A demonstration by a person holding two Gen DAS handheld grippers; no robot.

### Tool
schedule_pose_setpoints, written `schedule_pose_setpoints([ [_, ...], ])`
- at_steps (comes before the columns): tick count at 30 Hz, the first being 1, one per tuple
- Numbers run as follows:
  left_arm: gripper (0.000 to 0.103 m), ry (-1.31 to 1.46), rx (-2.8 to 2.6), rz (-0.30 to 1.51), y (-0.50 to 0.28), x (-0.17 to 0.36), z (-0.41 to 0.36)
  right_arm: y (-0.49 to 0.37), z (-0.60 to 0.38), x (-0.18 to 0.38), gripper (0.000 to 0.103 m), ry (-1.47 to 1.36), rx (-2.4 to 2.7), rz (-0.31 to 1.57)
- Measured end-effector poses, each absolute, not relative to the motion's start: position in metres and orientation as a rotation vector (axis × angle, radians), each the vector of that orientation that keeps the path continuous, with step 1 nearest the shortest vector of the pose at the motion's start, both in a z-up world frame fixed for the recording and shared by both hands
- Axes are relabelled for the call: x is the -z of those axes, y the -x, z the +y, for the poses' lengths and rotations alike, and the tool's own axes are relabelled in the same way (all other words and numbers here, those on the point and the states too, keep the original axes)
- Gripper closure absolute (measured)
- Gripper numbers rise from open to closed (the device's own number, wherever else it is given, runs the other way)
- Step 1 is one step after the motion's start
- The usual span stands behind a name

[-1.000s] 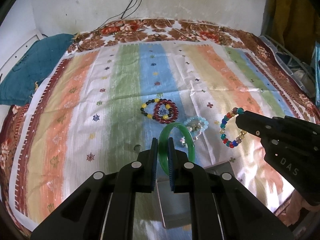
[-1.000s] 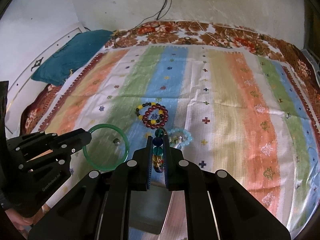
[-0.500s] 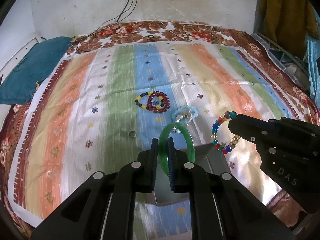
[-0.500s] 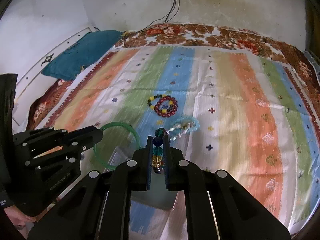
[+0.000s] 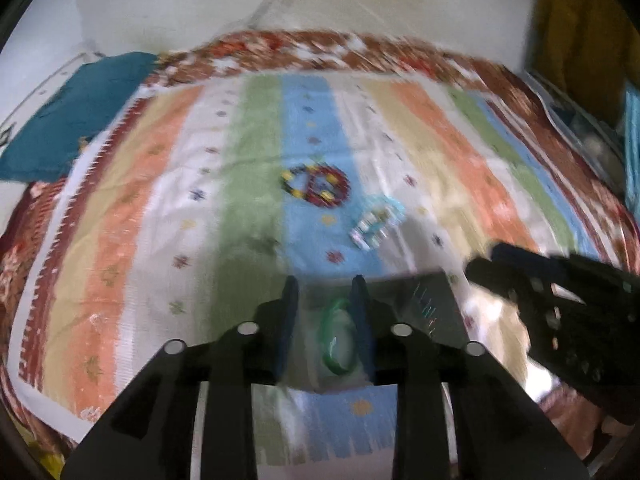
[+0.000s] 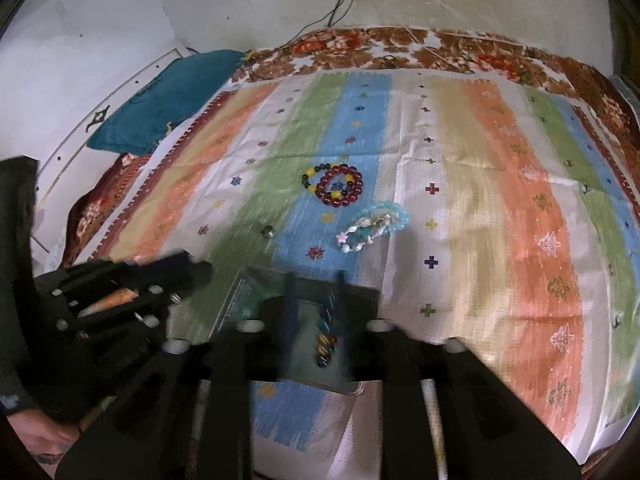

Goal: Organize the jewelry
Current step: 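Carry bangle and bracelet over the silver tin and open both tools, then close left tool on silver ring while right tool approaches white bead bracelet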

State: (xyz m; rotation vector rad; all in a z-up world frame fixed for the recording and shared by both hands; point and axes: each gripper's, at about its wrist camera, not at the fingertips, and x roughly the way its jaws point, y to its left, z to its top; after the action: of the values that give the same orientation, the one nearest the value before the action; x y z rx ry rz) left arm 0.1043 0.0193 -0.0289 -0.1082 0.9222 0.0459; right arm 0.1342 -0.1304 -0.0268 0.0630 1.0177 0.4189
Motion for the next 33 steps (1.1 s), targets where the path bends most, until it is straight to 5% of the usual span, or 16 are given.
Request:
schedule_pose_setpoints([
  [24,0.048,0.086,-0.149,1.024,-0.156,0.056,0.046,-0.192,-0.144,0.057,0.047,-0.154,-0.365,1.141],
  [33,0.045,0.093,-0.149,1.059,-0.175,0.068,0.052,-0.204,-0.135,0.070,0.045,-0.134,-0.369,1.187],
])
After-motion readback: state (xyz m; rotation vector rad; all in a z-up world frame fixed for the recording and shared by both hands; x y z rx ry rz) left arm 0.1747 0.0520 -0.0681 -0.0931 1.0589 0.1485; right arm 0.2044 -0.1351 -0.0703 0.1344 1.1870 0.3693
